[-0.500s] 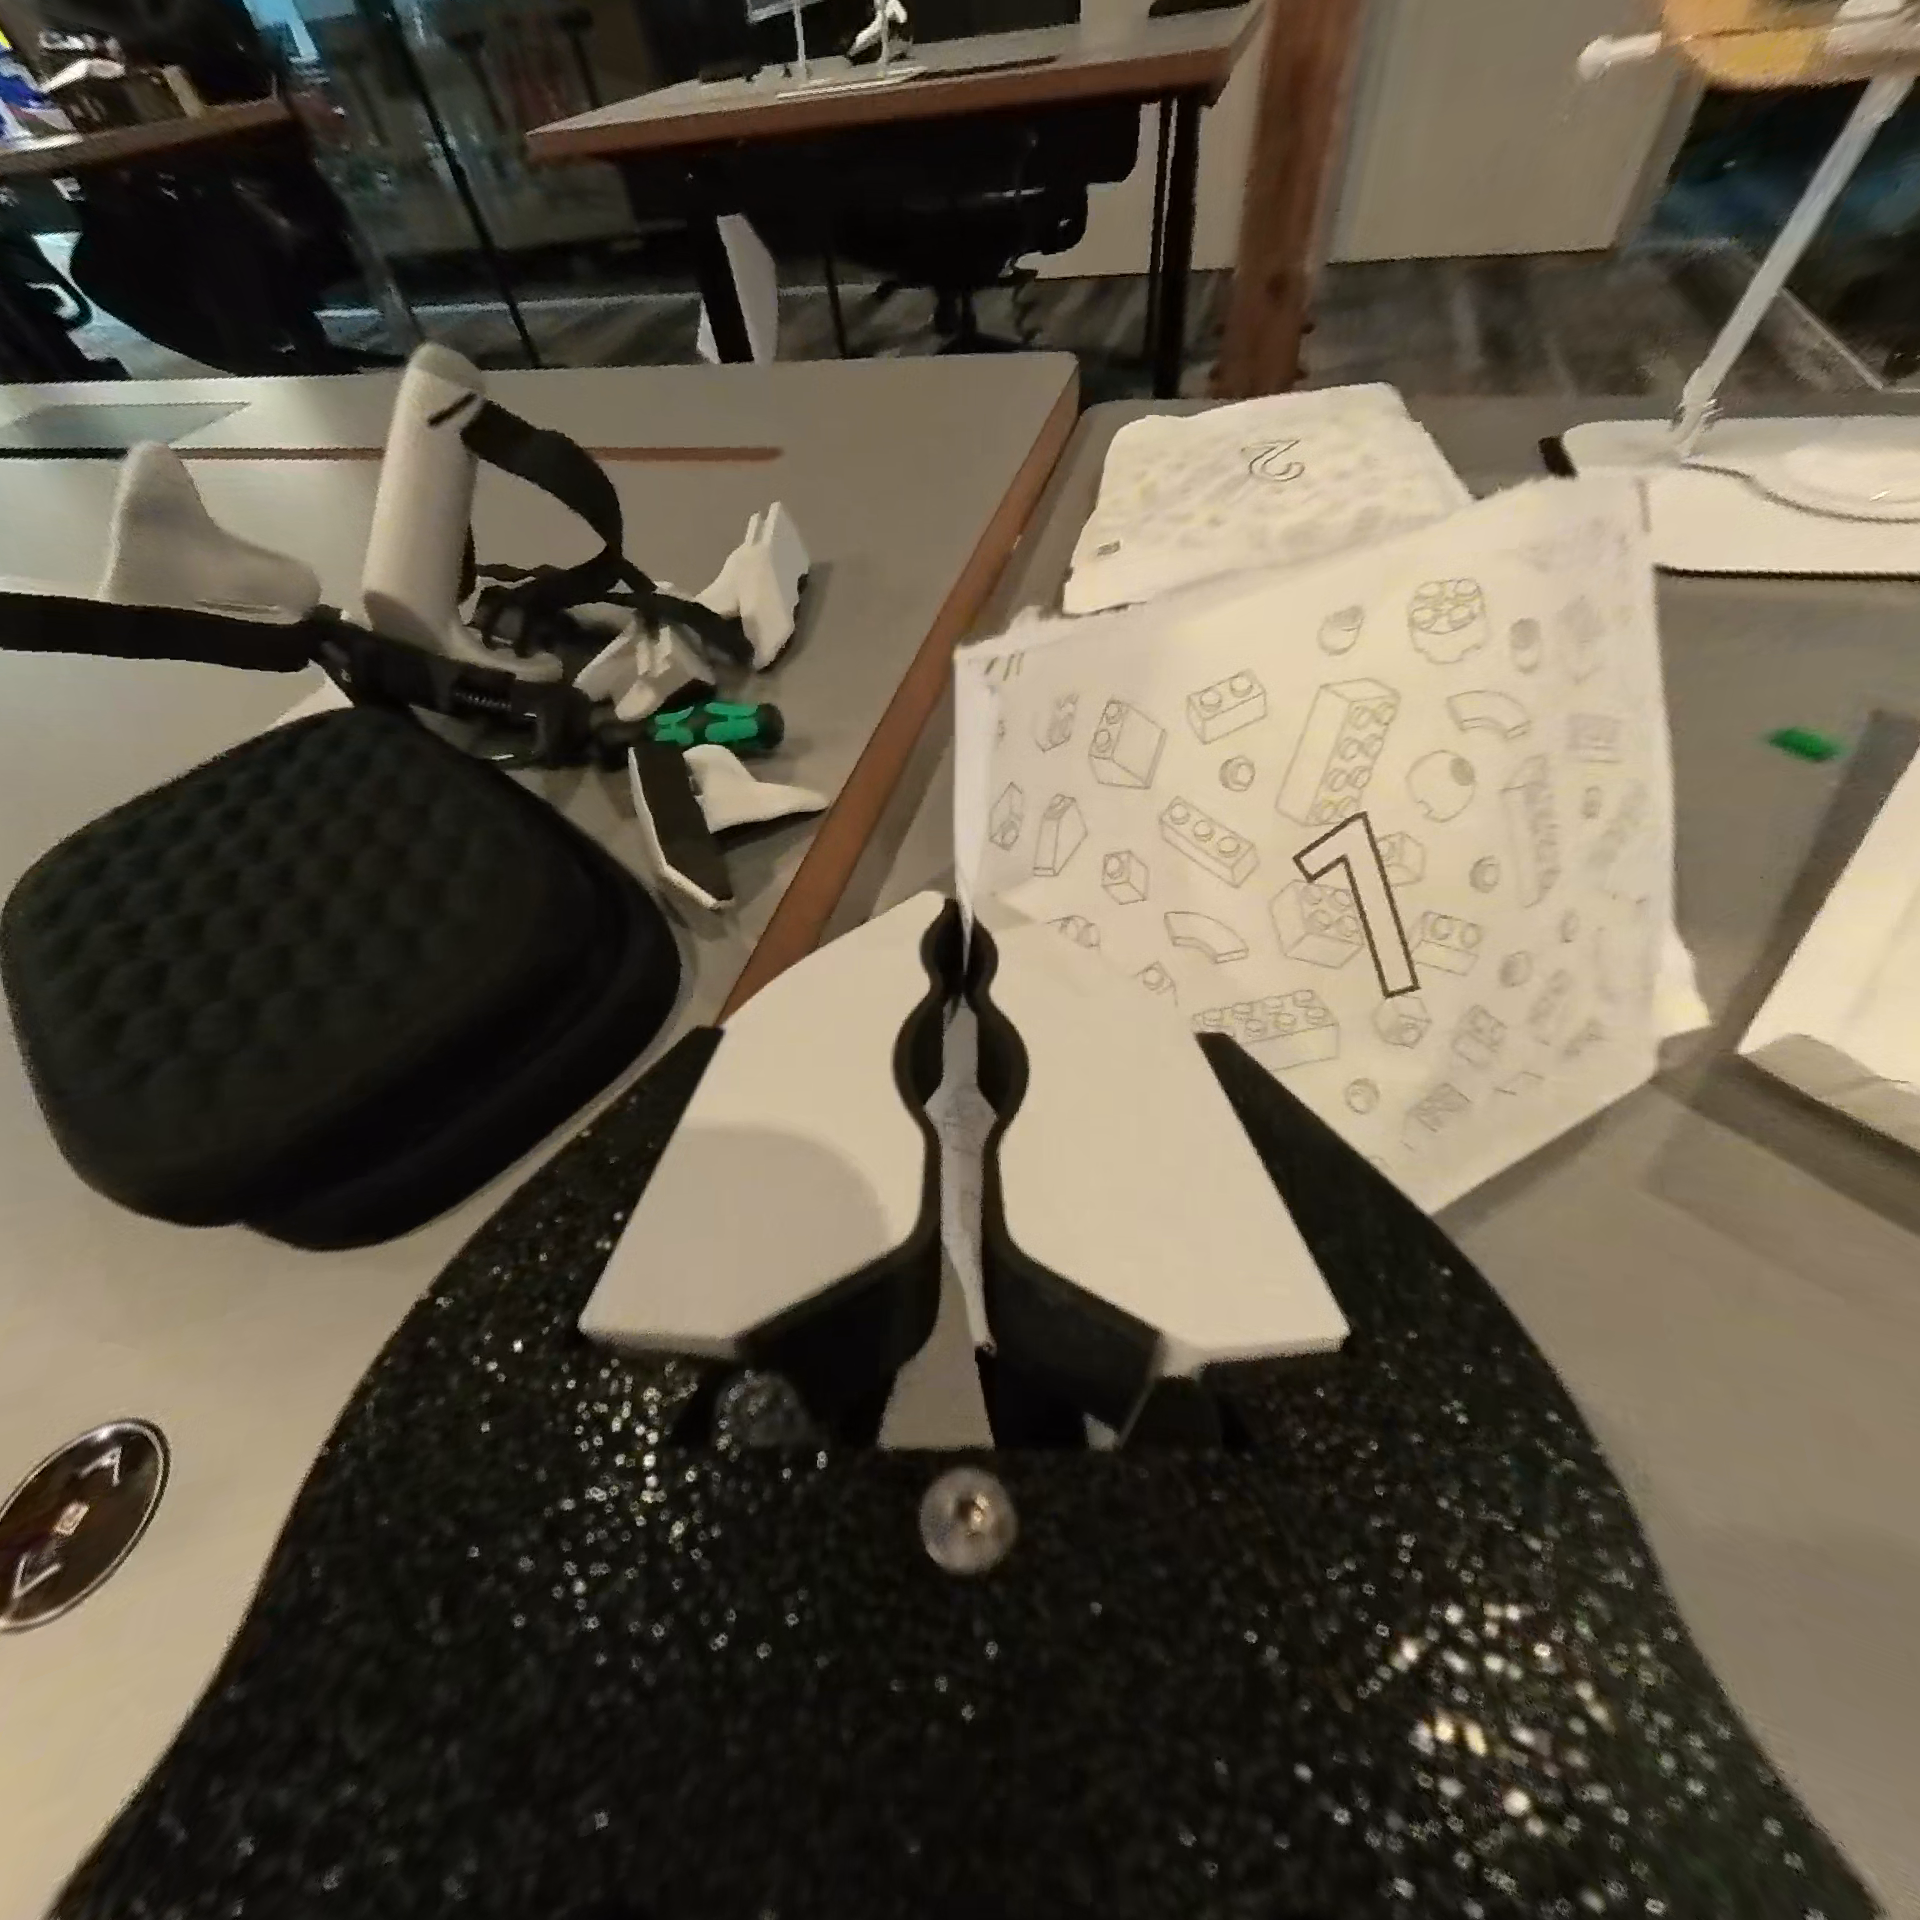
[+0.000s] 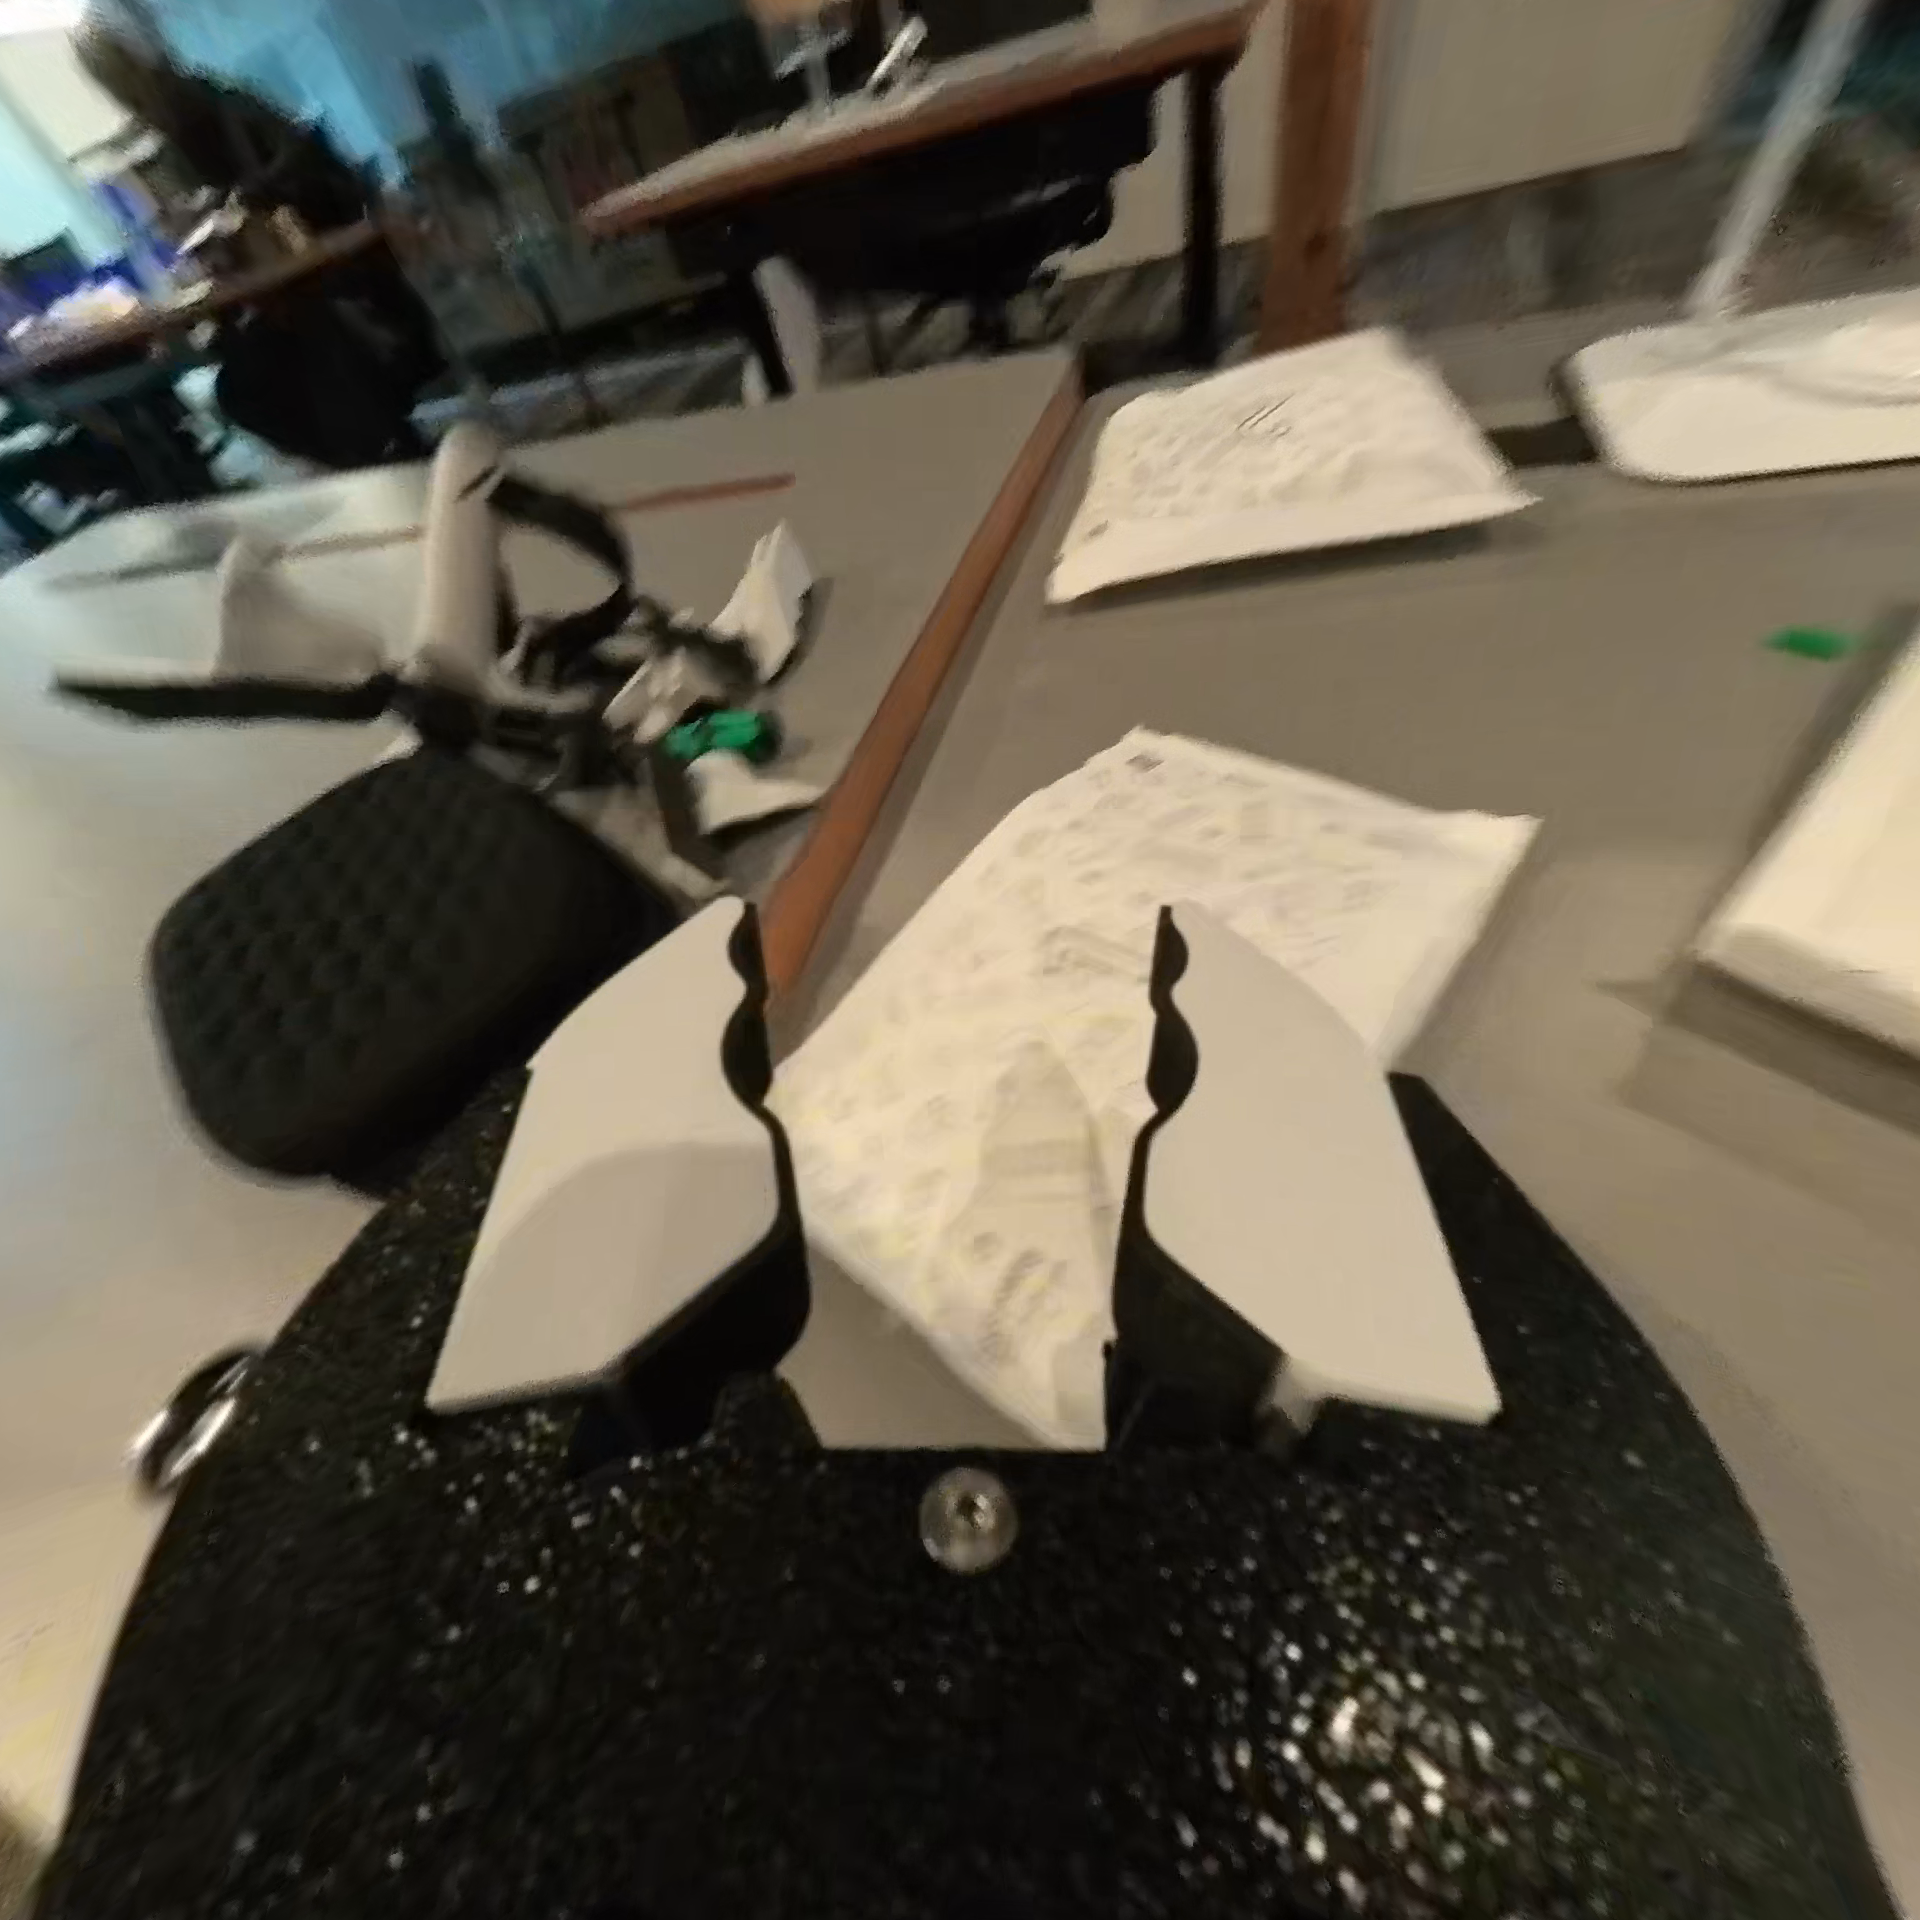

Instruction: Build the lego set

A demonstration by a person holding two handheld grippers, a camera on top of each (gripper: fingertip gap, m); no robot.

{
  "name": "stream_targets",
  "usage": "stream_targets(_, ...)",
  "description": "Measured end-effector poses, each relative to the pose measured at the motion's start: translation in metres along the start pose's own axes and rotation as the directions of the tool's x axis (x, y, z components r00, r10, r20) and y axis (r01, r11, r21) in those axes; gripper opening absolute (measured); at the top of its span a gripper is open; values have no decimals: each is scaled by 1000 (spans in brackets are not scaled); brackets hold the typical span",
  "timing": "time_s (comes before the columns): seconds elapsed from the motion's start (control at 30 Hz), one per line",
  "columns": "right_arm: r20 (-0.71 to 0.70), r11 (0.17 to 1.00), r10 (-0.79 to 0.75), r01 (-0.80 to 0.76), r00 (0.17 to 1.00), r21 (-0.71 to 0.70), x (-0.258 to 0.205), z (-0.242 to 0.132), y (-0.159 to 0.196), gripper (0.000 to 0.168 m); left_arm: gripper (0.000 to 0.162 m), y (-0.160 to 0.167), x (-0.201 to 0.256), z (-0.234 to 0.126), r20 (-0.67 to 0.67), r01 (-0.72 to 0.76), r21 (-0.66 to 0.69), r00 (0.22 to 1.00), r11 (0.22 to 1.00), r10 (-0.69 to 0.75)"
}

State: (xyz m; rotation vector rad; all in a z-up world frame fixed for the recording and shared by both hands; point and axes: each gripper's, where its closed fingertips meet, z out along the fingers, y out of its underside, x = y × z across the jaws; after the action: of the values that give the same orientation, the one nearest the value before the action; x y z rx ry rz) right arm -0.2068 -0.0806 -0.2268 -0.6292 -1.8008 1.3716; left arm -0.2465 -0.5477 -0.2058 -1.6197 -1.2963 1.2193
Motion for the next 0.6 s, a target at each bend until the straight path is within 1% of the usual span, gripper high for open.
stream_targets(0.07, 0, 1000, -2, 2, 1000, -1, 0, 0, 0, 32, 65, -23, 40, -8, -131, -16, 77, 991, 997, 26)
stream_targets(0.13, 1, 1000, -5, 5, 1000, -2, -1, 1, 0, 32, 63, -42, 93, -14, -299, -22, 124, 952, 992, 58)
stream_targets(0.2, 3, 1000, -9, 9, 1000, -2, -1, 1, 0, 32, 62, -56, 155, -21, -494, -7, 154, 866, 988, 83)
stream_targets(0.27, 4, 1000, -11, 11, 1000, -2, -2, 1, 0, 32, 64, -61, 214, -28, -654, -29, 130, 749, 991, 107)
stream_targets(0.3, 5, 1000, -12, 12, 1000, -1, -2, 1, 0, 32, 66, -60, 239, -30, -711, -63, 111, 692, 992, 123)
stream_targets(0.37, 6, 1000, -11, 11, 1000, 0, -2, 1, 0, 32, 67, -57, 281, -29, -788, -140, 70, 600, 988, 140)
stream_targets(0.43, 8, 1000, -11, 11, 1000, 0, -2, 1, 0, 32, 69, -52, 311, -21, -836, -186, 2, 539, 983, 103)
stream_targets(0.53, 9, 1000, -14, 14, 1000, 0, -3, 1, 0, 32, 71, -42, 338, -3, -867, -216, -134, 499, 967, -9)
stream_targets(0.6, 12, 1000, -16, 16, 1000, 1, -3, 1, -1, 32, 72, -30, 346, 8, -856, -262, -212, 515, 941, -49)
